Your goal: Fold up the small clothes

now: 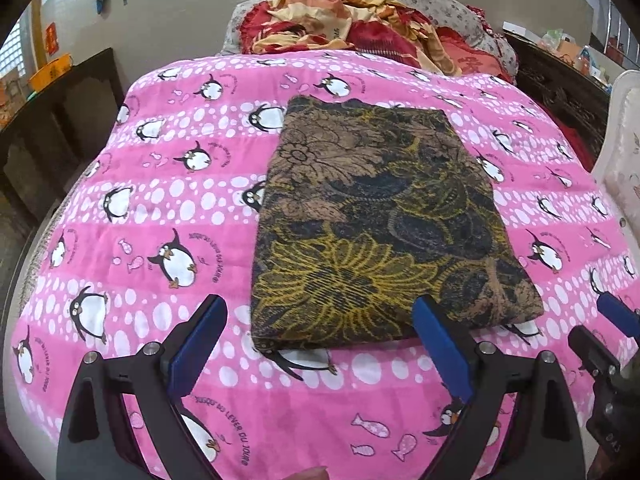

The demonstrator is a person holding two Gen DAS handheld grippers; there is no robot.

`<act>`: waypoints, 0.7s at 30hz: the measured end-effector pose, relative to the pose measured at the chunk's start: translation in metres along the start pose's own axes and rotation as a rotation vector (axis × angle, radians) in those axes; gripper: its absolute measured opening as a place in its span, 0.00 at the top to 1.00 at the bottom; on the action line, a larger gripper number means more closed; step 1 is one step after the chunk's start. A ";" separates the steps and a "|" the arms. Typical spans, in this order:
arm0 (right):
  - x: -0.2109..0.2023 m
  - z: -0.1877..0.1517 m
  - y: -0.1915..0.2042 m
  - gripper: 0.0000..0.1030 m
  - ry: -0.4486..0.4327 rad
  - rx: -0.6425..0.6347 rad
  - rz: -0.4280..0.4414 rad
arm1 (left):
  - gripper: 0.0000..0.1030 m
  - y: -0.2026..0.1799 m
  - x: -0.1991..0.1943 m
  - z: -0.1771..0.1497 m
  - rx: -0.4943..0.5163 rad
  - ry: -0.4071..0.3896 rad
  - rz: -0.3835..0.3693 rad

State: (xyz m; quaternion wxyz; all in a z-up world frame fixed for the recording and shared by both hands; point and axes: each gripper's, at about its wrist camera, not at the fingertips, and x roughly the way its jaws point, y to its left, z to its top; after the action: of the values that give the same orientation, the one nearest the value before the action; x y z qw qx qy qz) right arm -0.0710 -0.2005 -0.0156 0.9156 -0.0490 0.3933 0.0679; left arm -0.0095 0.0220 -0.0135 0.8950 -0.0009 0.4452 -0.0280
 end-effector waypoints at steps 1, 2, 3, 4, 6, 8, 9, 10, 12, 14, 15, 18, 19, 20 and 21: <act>0.000 0.000 0.001 0.43 0.002 -0.003 0.002 | 0.26 0.001 0.000 0.000 0.001 -0.006 0.012; 0.001 0.000 0.002 0.43 0.003 -0.007 0.002 | 0.26 0.002 -0.001 0.000 0.002 -0.014 0.022; 0.001 0.001 0.003 0.43 0.005 -0.013 0.001 | 0.26 0.002 -0.002 0.000 0.004 -0.021 0.032; 0.002 0.001 0.004 0.43 0.006 -0.015 0.000 | 0.26 0.003 -0.002 0.000 0.006 -0.028 0.039; 0.002 0.001 0.004 0.43 0.007 -0.014 0.000 | 0.26 0.004 -0.003 -0.001 0.006 -0.032 0.040; 0.002 0.001 0.004 0.43 0.009 -0.013 -0.001 | 0.26 0.005 -0.004 -0.001 0.004 -0.033 0.041; 0.002 0.001 0.005 0.43 0.011 -0.014 0.001 | 0.26 0.005 -0.004 -0.001 0.003 -0.032 0.039; 0.003 0.001 0.006 0.43 0.012 -0.017 0.002 | 0.26 0.005 -0.004 -0.001 0.001 -0.032 0.039; 0.003 0.001 0.007 0.43 0.012 -0.024 0.000 | 0.26 0.005 -0.004 -0.001 0.003 -0.032 0.041; 0.002 0.001 0.007 0.43 0.010 -0.026 0.002 | 0.26 0.005 -0.004 -0.001 0.003 -0.034 0.042; 0.001 0.001 0.007 0.43 0.009 -0.025 0.001 | 0.26 0.005 -0.004 -0.001 0.003 -0.036 0.044; 0.001 0.001 0.006 0.43 0.009 -0.023 -0.003 | 0.26 0.002 -0.005 -0.002 0.010 -0.041 0.052; 0.001 0.001 0.005 0.43 0.009 -0.022 -0.008 | 0.26 0.001 -0.005 -0.002 0.013 -0.044 0.057; 0.001 0.001 0.005 0.43 0.013 -0.023 -0.021 | 0.26 0.000 -0.006 -0.003 0.016 -0.047 0.060; 0.002 0.001 0.005 0.43 0.020 -0.022 -0.043 | 0.26 0.000 -0.006 -0.003 0.017 -0.048 0.059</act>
State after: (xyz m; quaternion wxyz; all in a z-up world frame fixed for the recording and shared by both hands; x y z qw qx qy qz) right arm -0.0693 -0.1954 -0.0166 0.9122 -0.0685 0.4006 0.0520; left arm -0.0159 0.0220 -0.0103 0.9059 0.0190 0.4231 -0.0053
